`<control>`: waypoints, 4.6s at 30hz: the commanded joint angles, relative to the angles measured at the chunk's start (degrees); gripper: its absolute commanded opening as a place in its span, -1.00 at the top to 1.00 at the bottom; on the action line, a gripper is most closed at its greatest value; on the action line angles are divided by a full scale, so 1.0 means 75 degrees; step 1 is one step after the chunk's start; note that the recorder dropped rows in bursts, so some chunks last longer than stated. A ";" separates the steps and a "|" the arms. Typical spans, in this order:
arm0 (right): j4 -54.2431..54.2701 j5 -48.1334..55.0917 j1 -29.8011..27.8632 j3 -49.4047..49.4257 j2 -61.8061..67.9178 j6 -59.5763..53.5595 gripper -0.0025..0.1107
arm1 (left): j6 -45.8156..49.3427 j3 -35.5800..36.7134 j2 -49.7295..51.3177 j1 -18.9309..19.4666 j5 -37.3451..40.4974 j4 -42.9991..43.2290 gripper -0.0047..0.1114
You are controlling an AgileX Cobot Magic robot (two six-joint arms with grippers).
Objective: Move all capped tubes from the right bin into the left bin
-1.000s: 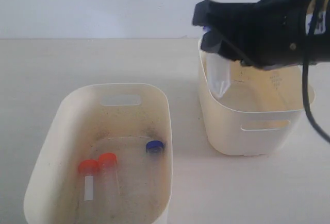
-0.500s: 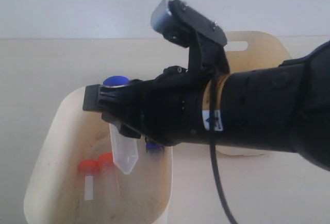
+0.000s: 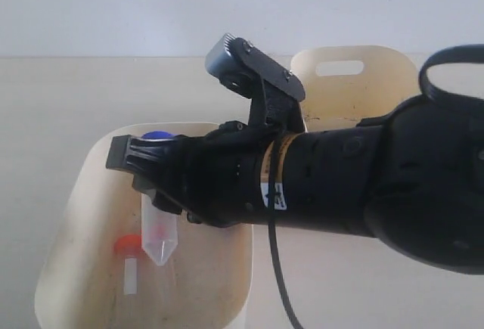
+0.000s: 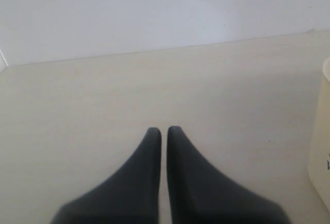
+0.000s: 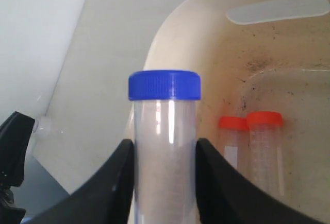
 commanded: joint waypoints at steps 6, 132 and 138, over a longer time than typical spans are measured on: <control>-0.0095 -0.0020 0.0004 0.0004 0.0450 -0.0471 -0.80 | -0.0088 -0.0030 -0.0015 0.0009 -0.0115 -0.0051 0.84; 0.1774 0.3257 -0.7384 0.5940 -1.1095 -0.7812 0.86 | -0.0088 -0.0030 -0.0015 0.0009 -0.0115 -0.0051 0.84; 0.1774 0.3257 -0.7384 0.5940 -1.1095 -0.7812 0.86 | -0.0088 -0.0030 -0.0015 0.0009 -0.0115 -0.0051 0.84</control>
